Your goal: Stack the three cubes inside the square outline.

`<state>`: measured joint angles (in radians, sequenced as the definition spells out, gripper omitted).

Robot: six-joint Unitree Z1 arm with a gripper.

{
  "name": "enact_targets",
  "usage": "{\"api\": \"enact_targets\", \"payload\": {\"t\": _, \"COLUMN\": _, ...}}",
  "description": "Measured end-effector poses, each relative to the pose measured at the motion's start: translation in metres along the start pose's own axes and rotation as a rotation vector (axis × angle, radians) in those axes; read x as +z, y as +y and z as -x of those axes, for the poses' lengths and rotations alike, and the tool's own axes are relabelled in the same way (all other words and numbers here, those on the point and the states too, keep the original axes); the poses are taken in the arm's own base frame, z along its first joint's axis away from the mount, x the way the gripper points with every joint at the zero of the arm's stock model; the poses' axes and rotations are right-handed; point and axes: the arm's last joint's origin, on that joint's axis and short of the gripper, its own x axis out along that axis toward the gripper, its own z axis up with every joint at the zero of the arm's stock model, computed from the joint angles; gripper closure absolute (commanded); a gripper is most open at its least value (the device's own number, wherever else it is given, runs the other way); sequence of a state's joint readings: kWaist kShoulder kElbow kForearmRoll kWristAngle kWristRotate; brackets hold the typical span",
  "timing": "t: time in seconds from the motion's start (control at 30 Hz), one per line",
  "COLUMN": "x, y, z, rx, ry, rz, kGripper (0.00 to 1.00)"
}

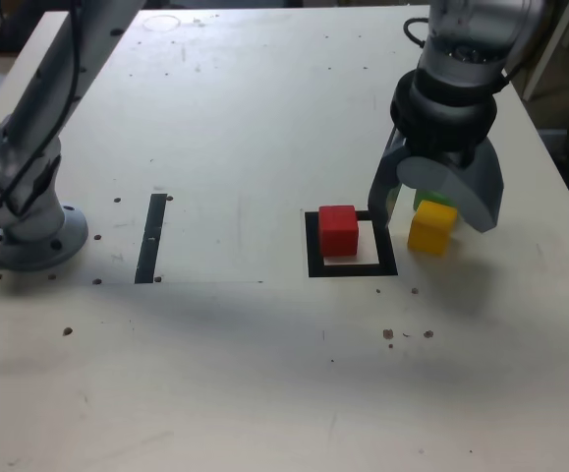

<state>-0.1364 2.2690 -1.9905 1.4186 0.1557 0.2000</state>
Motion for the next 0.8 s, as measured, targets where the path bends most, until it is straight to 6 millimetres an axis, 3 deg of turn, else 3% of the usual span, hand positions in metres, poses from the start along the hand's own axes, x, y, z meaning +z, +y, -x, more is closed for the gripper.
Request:
{"api": "enact_targets", "payload": {"t": 0.17, "x": 0.011, "y": -0.001, "z": -0.013, "rx": -0.027, "ry": 0.013, "rz": -0.019, "kGripper": 0.21}}
{"api": "enact_targets", "payload": {"t": 0.4, "x": 0.02, "y": -0.002, "z": -0.023, "rx": -0.043, "ry": 0.031, "rz": -0.023, "kGripper": 0.59}}
{"api": "enact_targets", "payload": {"t": 0.5, "x": 0.021, "y": -0.001, "z": -0.025, "rx": -0.041, "ry": 0.034, "rz": -0.023, "kGripper": 0.71}}
{"api": "enact_targets", "payload": {"t": 0.8, "x": 0.021, "y": -0.001, "z": -0.024, "rx": -0.038, "ry": 0.033, "rz": -0.023, "kGripper": 0.73}}
